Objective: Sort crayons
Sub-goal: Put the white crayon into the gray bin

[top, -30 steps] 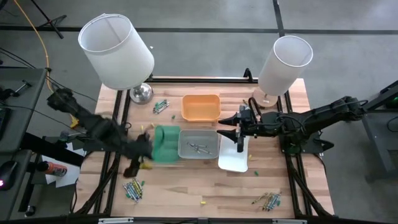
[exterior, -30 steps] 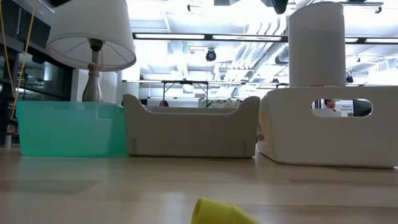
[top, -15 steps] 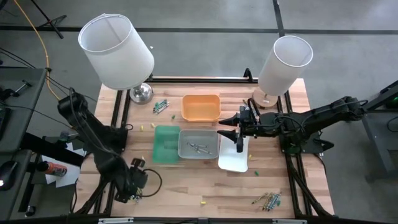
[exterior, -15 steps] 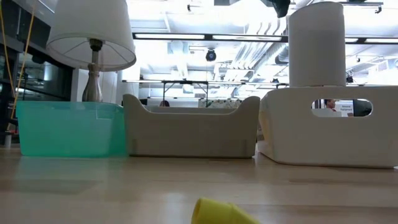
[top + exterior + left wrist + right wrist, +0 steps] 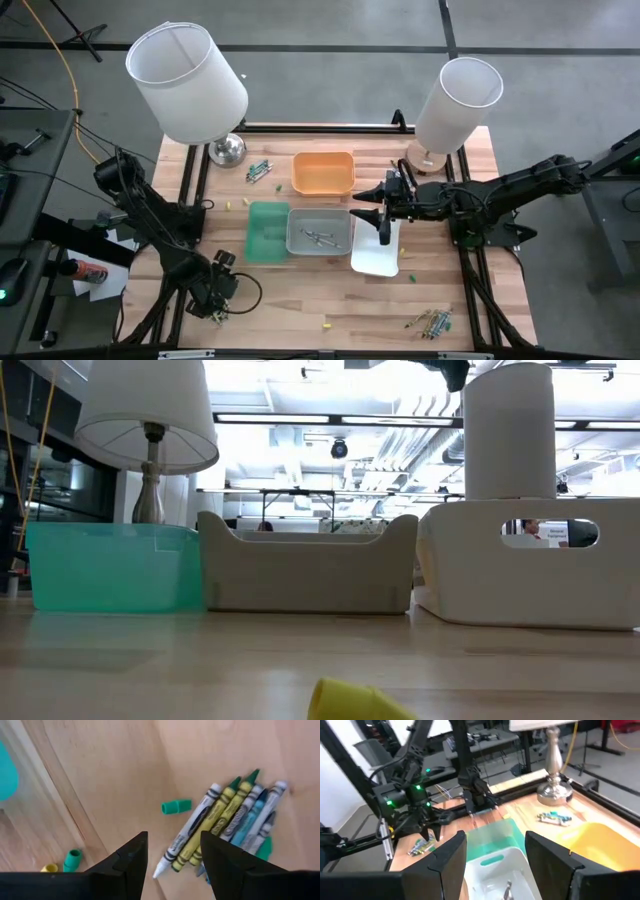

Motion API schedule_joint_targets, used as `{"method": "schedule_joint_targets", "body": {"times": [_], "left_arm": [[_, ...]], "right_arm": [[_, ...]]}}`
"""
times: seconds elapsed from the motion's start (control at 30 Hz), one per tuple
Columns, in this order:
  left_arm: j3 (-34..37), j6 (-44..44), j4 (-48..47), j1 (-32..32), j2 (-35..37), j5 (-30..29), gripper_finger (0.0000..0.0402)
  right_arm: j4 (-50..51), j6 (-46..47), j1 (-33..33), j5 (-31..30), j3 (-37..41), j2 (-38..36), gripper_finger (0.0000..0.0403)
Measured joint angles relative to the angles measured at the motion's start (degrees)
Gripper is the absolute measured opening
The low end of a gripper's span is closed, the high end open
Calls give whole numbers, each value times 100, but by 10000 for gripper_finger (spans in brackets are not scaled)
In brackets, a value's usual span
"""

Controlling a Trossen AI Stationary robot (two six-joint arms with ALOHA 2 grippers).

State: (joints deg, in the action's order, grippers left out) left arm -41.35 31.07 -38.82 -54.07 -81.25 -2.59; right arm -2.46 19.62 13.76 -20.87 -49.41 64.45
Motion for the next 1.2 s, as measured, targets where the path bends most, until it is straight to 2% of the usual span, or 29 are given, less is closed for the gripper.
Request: {"method": "schedule_joint_targets", "body": {"times": [0.57, 1.2], "left_arm": [[221, -1068, 257, 6, 0, 45, 167], [221, -1389, 449, 6, 0, 19, 167]], "right_arm": [[207, 303, 0, -37, 0, 0, 197], [207, 288, 0, -41, 0, 0, 197]]}}
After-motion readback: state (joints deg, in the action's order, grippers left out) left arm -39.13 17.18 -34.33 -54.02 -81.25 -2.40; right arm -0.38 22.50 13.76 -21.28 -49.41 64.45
